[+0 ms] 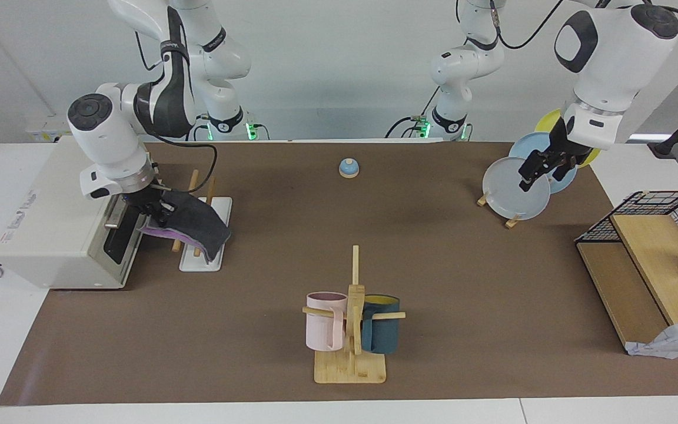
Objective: Fold towel and hang on rack
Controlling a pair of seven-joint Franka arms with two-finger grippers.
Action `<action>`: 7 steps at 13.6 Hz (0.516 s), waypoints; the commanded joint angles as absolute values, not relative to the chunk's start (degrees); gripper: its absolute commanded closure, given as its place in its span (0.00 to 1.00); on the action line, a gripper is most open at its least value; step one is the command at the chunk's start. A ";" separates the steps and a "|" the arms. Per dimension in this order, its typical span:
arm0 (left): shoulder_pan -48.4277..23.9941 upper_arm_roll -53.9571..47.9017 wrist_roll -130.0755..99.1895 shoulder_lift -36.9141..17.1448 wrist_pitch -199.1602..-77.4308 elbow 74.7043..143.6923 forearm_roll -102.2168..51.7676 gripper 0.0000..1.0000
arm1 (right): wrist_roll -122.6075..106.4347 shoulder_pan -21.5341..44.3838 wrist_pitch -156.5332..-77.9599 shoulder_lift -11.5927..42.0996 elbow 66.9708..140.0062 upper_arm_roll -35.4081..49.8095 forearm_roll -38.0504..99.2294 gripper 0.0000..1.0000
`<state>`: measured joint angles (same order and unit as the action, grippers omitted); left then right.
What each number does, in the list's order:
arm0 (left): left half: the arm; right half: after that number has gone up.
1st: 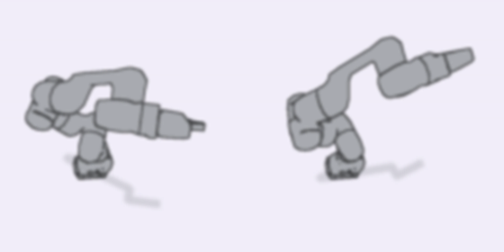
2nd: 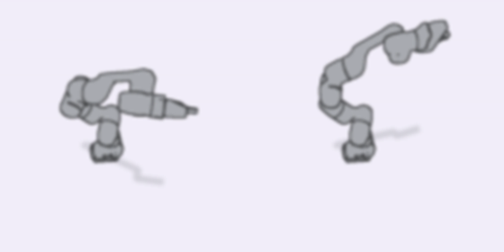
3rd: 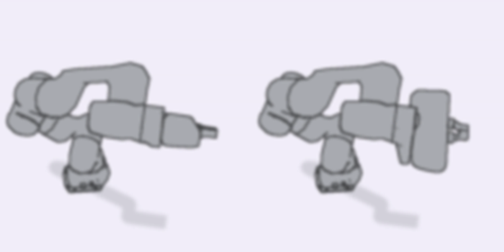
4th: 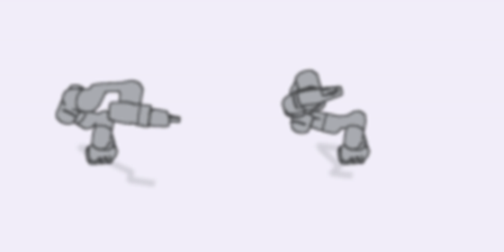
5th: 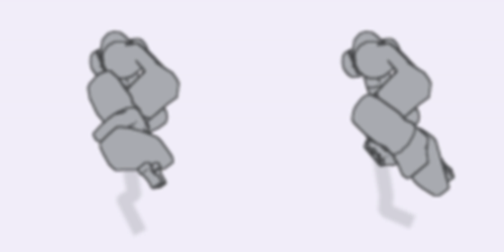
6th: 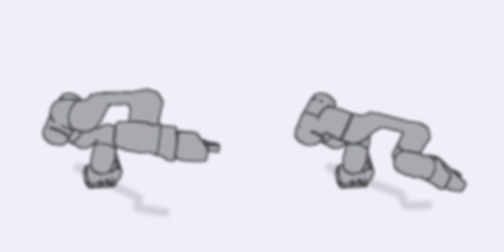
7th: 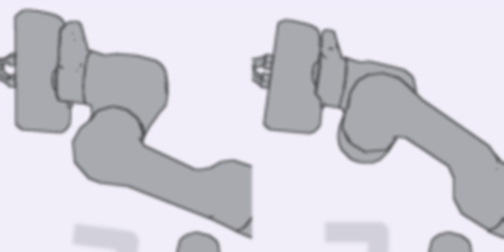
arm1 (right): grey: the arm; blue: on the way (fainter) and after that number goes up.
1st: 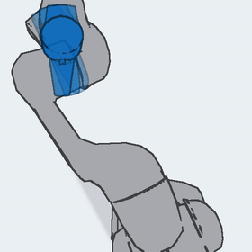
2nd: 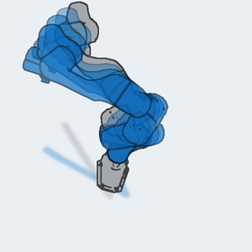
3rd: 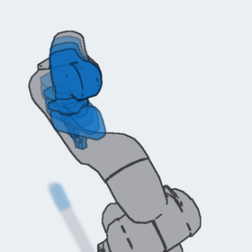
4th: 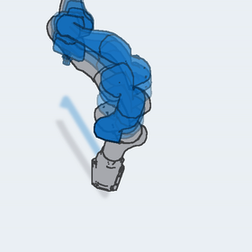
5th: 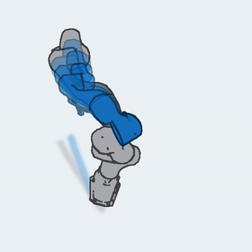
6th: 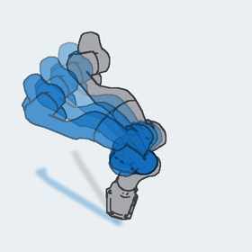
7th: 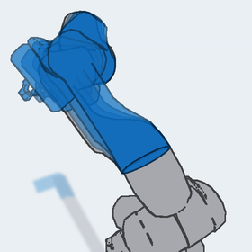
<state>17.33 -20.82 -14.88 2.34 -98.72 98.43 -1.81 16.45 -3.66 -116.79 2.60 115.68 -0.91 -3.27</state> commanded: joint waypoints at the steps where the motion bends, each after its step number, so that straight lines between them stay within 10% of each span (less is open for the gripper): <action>1: 17.15 -20.05 -9.24 1.14 -92.74 94.40 0.61 0.00 | 13.98 -5.09 -116.19 1.32 116.81 -0.44 -4.13 1.00; 5: 3.82 -6.54 -7.22 2.45 -87.12 92.65 0.70 0.00 | 13.97 -5.36 -116.37 1.32 116.89 -0.26 -4.13 1.00; 7: 0.19 -2.82 -5.28 3.59 -83.95 92.29 0.53 0.00 | 14.06 -5.45 -116.37 1.32 116.89 -0.35 -4.13 0.00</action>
<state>4.32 -6.51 -7.26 2.49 -87.44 93.63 -0.72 15.21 -4.45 -116.70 2.60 115.73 -0.91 -3.34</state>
